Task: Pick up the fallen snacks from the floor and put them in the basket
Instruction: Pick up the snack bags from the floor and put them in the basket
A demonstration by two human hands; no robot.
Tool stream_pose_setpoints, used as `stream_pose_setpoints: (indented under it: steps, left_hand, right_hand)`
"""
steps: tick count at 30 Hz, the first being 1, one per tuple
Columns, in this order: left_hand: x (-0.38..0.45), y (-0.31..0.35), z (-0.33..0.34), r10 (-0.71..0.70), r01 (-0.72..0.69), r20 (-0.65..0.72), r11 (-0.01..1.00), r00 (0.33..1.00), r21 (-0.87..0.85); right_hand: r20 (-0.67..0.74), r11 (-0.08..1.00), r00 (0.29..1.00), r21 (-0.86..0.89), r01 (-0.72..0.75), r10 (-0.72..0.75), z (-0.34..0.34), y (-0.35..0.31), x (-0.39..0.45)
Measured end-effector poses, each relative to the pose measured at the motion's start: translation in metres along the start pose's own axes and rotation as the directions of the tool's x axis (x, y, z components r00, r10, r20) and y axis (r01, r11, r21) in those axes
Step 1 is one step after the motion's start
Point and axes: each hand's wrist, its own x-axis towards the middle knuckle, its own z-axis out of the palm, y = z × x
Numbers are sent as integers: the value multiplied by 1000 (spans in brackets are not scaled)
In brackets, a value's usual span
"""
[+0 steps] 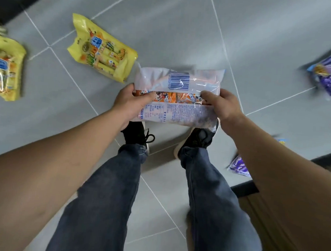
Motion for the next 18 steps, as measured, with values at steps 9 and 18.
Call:
stream_pose_setpoints:
  steps: [9, 18]
  left_hand:
    - [-219, 104, -73, 160, -152, 76, 984, 984, -93]
    - [-419, 135, -124, 273, -274, -30, 948, 962, -162]
  right_hand:
    - [-17, 992, 993, 27, 120, -120, -50, -98, -229]
    - [15, 945, 947, -68, 321, -320, -71, -155, -416]
